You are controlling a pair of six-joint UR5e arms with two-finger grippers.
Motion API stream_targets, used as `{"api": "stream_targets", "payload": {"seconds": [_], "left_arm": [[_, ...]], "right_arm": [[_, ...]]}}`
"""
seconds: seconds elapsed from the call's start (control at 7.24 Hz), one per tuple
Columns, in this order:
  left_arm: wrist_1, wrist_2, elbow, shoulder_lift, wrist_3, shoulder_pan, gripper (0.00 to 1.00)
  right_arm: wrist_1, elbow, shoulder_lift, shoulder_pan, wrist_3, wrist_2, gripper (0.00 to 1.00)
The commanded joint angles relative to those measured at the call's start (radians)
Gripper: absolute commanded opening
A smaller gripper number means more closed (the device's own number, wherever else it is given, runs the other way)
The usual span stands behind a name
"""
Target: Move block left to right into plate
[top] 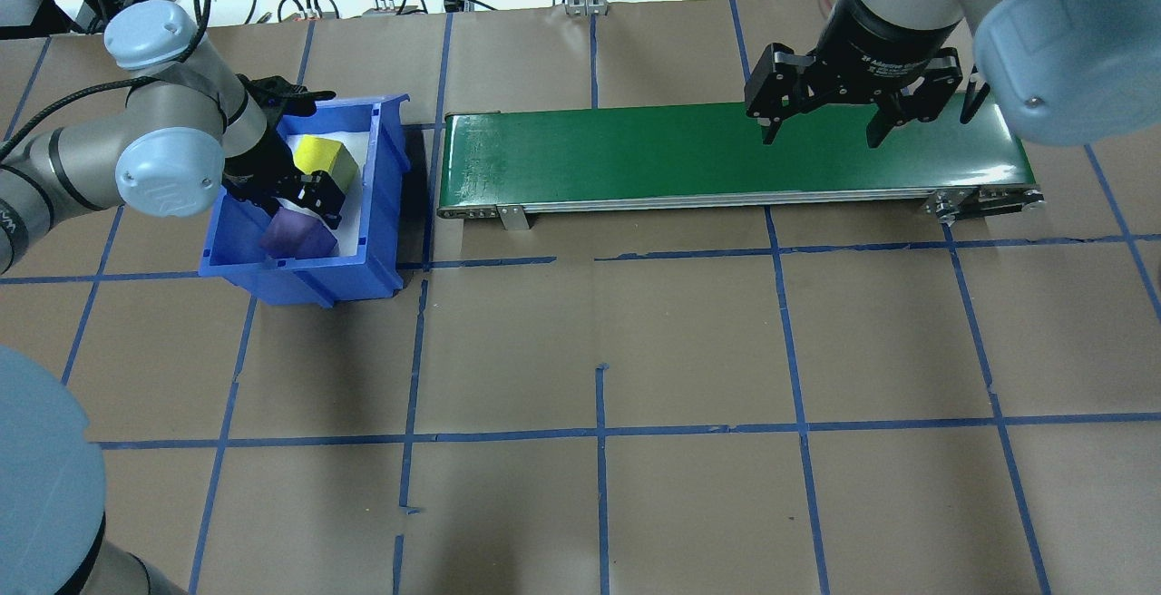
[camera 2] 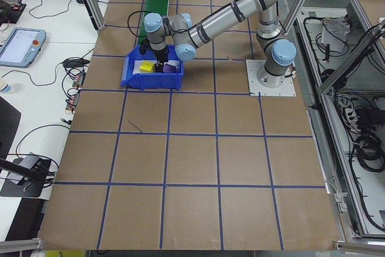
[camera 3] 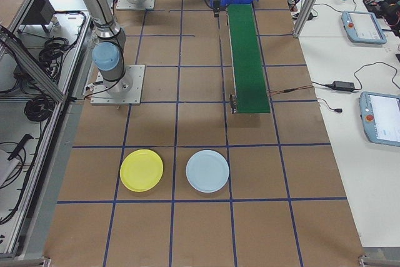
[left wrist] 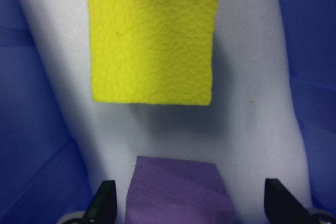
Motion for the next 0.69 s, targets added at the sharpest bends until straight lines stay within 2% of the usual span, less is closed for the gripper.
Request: {"api": "stream_targets", "payload": {"seconds": [0.0,0.14,0.28,0.55], "left_arm": [[0.002,0.003,-0.004,0.017,0.001,0.000,0.41],[0.003,0.000,0.014,0.037,0.000,-0.002,0.36],[-0.001,-0.003,0.025,0.089,-0.003,-0.015,0.36],[-0.068,-0.013,0.068,0.252,-0.016,-0.113,0.36]], "right_arm": [[-0.001,0.000,0.000,0.000,0.000,-0.001,1.00],[-0.001,0.001,0.000,0.000,0.000,-0.001,1.00],[-0.002,0.003,0.001,-0.005,0.000,0.002,1.00],[-0.001,0.001,0.000,-0.011,-0.001,0.006,1.00]]}}
